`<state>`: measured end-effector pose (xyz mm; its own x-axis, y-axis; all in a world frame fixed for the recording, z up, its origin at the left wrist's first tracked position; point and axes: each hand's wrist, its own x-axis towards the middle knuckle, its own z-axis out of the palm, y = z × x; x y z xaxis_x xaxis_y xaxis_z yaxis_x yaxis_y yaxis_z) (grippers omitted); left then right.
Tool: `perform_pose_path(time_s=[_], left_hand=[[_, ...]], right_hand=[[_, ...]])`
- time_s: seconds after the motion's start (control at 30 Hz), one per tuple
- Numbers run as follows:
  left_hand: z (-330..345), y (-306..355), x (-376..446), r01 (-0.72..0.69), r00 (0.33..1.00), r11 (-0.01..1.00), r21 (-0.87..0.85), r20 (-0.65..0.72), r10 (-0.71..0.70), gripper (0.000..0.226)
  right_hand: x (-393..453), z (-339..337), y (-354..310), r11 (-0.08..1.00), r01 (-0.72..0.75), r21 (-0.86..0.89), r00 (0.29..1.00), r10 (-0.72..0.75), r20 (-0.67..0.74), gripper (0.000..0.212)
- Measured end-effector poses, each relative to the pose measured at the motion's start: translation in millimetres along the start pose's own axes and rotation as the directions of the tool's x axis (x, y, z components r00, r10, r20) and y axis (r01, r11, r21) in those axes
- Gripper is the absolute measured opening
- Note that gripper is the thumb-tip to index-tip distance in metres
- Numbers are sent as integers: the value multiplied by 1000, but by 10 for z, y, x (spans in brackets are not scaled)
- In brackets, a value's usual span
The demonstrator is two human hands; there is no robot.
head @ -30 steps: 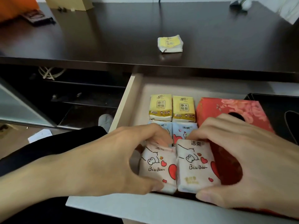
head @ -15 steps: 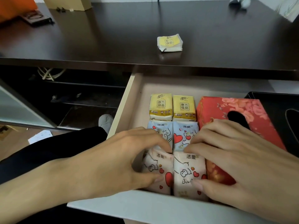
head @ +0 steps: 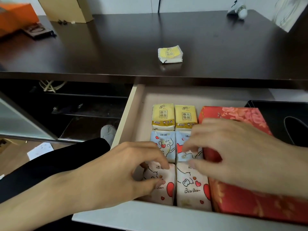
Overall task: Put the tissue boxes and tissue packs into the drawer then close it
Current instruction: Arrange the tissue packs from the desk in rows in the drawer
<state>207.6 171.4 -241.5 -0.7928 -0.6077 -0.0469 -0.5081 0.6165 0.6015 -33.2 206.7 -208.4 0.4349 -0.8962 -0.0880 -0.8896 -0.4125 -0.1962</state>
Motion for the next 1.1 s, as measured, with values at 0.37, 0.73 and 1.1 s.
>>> perform_pose_path(time_s=[0.37, 0.73, 1.1], left_hand=[[-106, -1, 164, 85, 969, 987, 137, -241, -50, 19], [-62, 10, 6, 145, 911, 988, 60, -398, -109, 14], [98, 70, -421, 255, 867, 967, 0, -443, -228, 17]], right_hand=[[1741, -458, 836, 967, -149, 208, 904, 219, -368, 38], [1148, -463, 717, 983, 4, -184, 929, -71, -364, 28], [114, 40, -47, 964, 133, -229, 919, -206, -335, 24]])
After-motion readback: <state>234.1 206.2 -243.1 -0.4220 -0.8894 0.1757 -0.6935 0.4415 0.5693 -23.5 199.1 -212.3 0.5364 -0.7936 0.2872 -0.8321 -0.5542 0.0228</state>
